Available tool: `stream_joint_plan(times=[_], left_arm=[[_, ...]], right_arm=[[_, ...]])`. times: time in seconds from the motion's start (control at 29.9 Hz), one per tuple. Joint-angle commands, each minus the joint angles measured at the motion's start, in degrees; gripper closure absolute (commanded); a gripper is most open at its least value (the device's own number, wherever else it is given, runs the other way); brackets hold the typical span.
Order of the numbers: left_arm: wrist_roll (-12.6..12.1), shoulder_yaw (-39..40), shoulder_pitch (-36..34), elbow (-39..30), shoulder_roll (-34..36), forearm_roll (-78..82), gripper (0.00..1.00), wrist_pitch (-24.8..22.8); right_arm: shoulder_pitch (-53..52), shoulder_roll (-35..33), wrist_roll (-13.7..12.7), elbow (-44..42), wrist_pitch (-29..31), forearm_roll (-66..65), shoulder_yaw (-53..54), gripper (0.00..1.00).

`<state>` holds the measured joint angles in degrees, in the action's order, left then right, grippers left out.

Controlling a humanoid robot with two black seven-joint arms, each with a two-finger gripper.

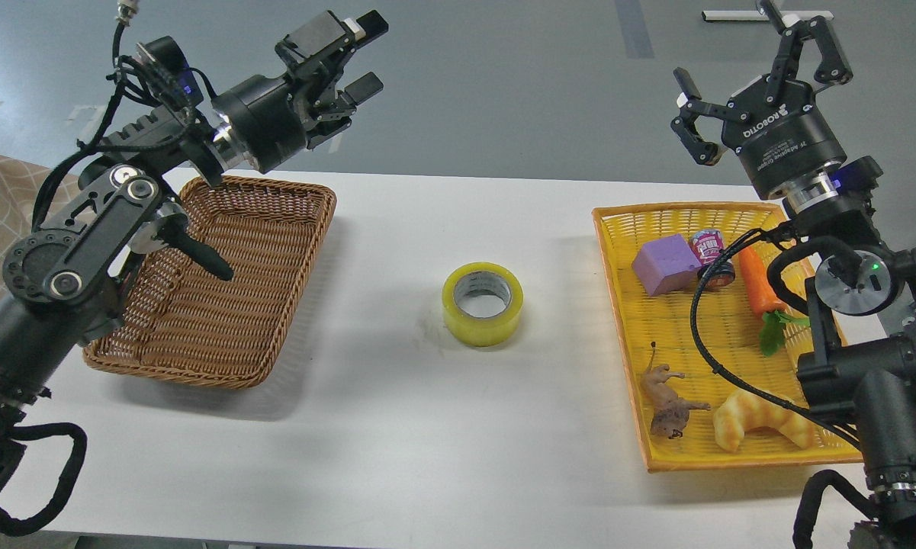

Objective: Place and transfer tape with both arms
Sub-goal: 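Reach the left gripper over the wicker basket toward the tape roll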

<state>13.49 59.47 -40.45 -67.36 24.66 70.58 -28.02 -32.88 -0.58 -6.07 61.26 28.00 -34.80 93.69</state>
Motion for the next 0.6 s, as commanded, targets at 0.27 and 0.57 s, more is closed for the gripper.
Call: stream_joint_plan(times=[0.27,0.57], left_arm=[[-7.9,-4.2,-1.0,-3.0,1.4,15.1,0.02,0.0],[-10.5,-16.4,-4.1,-5.9,3.9,20.3,0.02,0.0]], right_arm=[[0.3,-0.3,0.0,-0.3,0.0,0.5,0.0,0.0],[0.6,-0.3,0.3,-0.5,0.0,0.5,0.0,0.0]])
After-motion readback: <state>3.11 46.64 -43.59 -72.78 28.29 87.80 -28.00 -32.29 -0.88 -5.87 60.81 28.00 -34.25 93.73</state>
